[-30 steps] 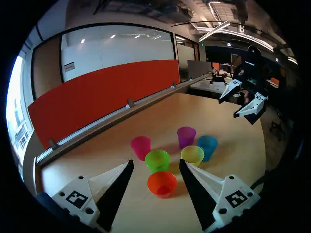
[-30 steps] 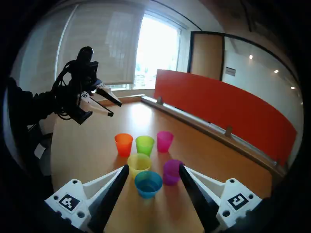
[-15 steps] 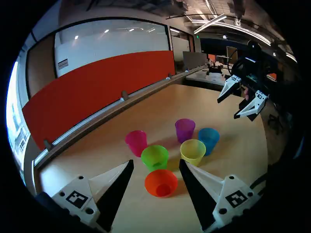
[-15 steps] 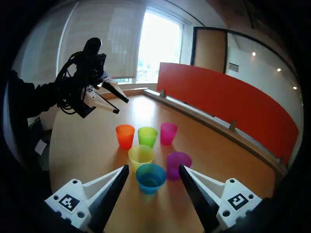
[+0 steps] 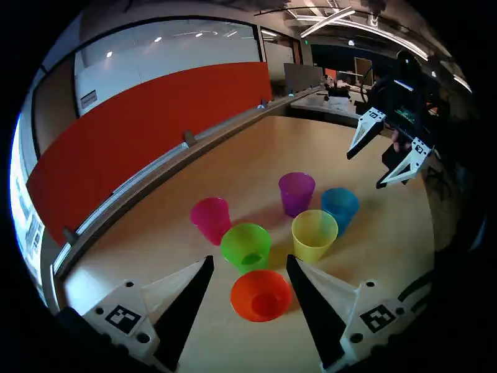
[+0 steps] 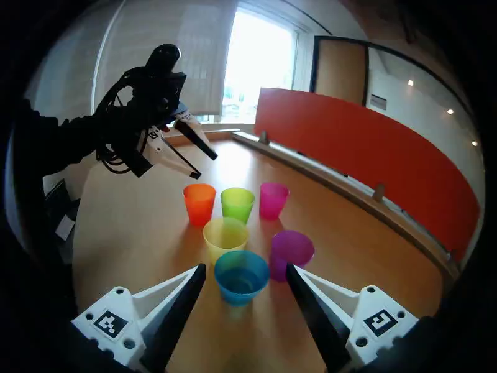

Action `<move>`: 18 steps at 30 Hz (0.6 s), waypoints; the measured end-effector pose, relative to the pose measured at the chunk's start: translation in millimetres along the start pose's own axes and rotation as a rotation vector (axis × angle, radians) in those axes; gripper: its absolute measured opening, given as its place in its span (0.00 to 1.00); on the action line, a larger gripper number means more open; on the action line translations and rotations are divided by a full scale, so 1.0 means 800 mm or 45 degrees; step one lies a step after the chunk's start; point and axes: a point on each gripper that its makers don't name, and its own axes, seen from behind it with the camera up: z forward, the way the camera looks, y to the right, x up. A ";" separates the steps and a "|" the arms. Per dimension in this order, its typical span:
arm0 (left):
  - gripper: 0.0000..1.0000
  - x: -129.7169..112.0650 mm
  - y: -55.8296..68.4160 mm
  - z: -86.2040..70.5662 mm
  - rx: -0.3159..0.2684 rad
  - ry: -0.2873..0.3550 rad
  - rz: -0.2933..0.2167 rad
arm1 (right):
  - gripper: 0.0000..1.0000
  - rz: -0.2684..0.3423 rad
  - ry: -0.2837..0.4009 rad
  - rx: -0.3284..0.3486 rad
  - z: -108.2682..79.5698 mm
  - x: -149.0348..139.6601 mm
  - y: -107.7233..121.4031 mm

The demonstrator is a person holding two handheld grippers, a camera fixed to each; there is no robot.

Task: Pour water

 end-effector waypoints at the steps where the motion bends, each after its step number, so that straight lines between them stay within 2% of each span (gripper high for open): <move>1: 0.86 0.000 0.000 0.002 -0.005 -0.002 0.002 | 1.00 0.000 -0.004 0.003 0.002 -0.002 -0.001; 8: 0.86 -0.008 0.006 0.015 -0.069 -0.051 -0.016 | 1.00 0.010 -0.024 0.022 0.016 -0.011 -0.004; 18: 0.86 -0.011 -0.001 0.034 -0.097 -0.104 0.001 | 1.00 0.028 -0.041 0.035 0.029 -0.022 -0.002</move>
